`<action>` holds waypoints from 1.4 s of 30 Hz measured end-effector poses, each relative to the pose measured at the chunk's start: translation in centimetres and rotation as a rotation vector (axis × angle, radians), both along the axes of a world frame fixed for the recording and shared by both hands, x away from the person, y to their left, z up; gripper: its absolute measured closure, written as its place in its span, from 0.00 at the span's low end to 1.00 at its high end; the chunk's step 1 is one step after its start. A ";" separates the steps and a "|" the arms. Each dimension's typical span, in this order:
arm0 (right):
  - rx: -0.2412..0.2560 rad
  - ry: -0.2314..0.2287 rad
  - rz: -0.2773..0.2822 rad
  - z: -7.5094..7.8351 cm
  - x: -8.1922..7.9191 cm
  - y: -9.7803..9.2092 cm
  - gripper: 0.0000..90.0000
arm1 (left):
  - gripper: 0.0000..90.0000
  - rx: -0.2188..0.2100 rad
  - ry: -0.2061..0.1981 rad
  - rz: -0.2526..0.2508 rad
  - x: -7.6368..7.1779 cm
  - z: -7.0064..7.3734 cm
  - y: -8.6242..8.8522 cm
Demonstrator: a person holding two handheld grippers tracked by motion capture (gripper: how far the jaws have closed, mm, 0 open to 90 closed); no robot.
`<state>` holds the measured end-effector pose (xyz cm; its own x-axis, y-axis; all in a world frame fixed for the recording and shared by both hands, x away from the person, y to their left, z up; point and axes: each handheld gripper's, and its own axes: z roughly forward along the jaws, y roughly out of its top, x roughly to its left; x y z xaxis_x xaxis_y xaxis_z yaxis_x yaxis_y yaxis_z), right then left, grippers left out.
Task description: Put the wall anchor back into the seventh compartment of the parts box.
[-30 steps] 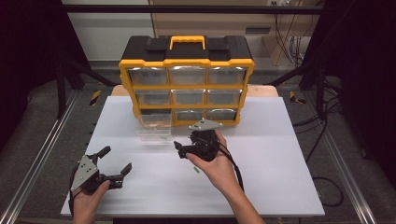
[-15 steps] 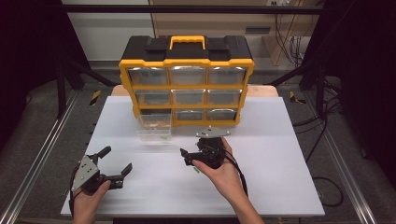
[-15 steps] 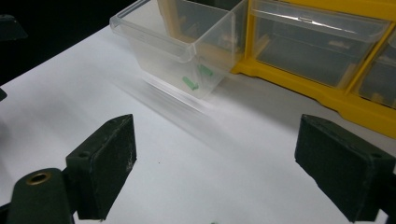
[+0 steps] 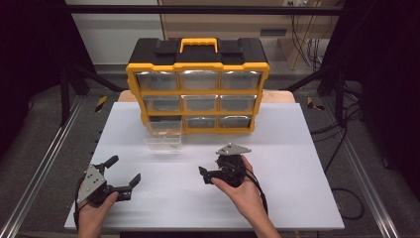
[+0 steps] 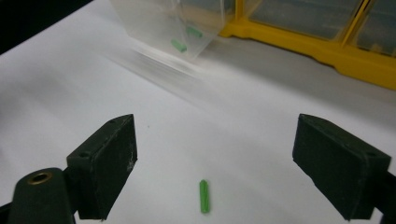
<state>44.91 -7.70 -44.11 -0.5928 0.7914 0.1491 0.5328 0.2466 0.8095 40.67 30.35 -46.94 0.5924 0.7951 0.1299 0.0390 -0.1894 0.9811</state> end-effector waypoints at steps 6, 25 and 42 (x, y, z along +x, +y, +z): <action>-0.012 0.021 0.004 -1.1 -0.3 -0.4 0.25 | 0.01 0.002 0.000 -0.001 0.0 0.0 0.0; -0.038 0.100 0.040 -4.1 -0.2 -0.2 0.65 | 0.01 0.009 -0.002 -0.006 0.0 0.0 -0.2; -0.060 0.121 0.051 -5.4 -0.1 0.5 0.81 | 0.01 0.012 -0.002 -0.008 0.0 0.0 -0.3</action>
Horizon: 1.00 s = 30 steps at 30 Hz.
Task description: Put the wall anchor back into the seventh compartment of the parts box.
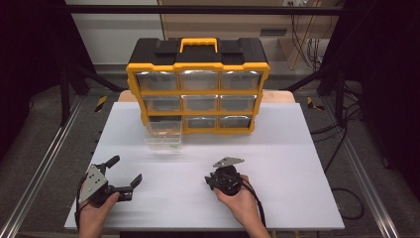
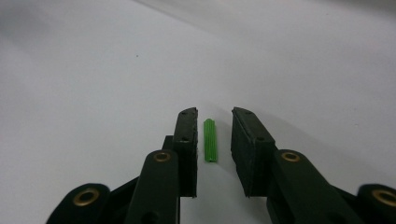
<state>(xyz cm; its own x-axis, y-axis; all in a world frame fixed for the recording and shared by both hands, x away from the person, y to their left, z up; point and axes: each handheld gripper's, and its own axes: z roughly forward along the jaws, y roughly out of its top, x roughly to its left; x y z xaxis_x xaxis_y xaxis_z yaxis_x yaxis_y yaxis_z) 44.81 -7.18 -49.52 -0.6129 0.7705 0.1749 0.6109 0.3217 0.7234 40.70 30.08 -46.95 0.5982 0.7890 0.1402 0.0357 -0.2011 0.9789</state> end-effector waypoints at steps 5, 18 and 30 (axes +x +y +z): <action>-0.013 -0.003 0.006 -0.2 0.0 0.2 0.85 | 0.01 0.000 0.000 0.000 0.0 0.0 0.0; -0.020 -0.019 0.016 -0.3 0.0 0.3 0.94 | 0.01 -0.001 0.000 0.001 0.0 0.0 0.0; 0.085 -0.100 0.029 3.5 1.7 1.6 0.94 | 0.01 -0.001 0.007 -0.001 0.1 -0.1 -0.1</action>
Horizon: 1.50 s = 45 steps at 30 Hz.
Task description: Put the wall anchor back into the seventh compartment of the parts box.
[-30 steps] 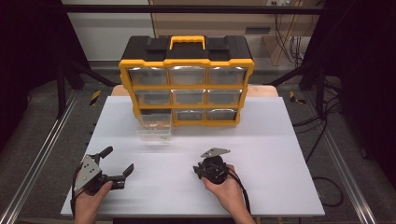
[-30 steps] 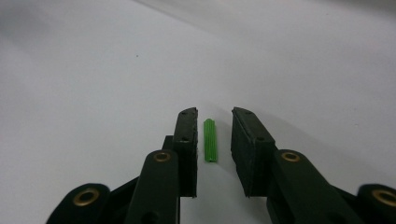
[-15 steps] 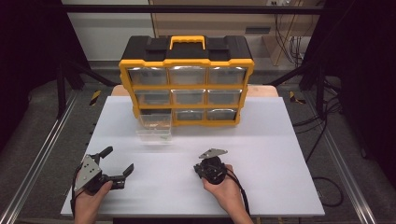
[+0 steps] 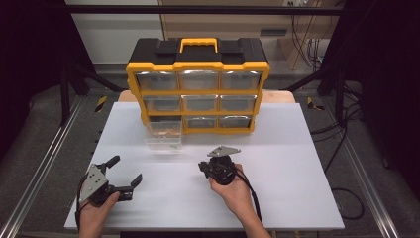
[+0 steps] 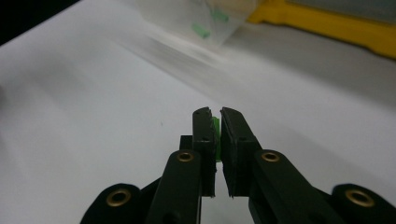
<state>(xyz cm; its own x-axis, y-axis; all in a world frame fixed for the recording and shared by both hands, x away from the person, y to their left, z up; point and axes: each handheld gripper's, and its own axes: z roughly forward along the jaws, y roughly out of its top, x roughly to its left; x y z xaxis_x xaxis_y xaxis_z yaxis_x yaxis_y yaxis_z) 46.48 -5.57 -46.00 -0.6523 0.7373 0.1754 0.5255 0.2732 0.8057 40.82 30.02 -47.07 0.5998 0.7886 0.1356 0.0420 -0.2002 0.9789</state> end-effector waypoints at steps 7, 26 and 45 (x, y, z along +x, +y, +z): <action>0.035 -0.034 0.002 1.8 1.3 0.9 0.94 | 0.01 0.001 0.003 -0.003 0.1 -0.1 0.0; 0.099 -0.070 0.005 5.1 4.3 3.1 0.94 | 0.01 -0.007 0.001 0.003 0.1 0.0 0.2; 0.172 -0.067 -0.035 6.4 6.4 3.8 0.94 | 0.01 -0.018 -0.002 0.010 0.1 0.1 0.6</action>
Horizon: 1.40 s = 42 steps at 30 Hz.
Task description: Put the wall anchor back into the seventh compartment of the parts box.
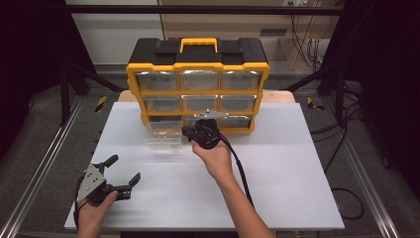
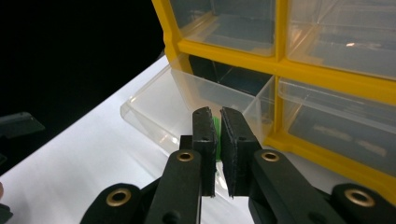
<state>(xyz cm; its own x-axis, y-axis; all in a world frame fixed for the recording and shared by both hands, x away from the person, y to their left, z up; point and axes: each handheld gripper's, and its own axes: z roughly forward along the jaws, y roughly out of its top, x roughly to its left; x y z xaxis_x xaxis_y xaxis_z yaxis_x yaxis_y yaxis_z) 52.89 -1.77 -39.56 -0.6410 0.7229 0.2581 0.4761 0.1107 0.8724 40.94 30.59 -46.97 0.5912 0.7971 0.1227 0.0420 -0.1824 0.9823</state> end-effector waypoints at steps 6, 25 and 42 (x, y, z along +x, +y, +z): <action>0.000 -0.009 -0.003 0.5 0.5 0.5 0.94 | 0.01 -0.005 -0.002 0.003 -0.2 0.1 0.2; -0.010 0.001 -0.010 0.4 1.8 2.6 0.94 | 0.01 -0.002 -0.001 0.000 -0.1 0.0 0.1; -0.037 0.023 0.001 -0.4 2.8 5.0 0.83 | 0.01 -0.008 -0.002 0.003 0.0 0.1 0.3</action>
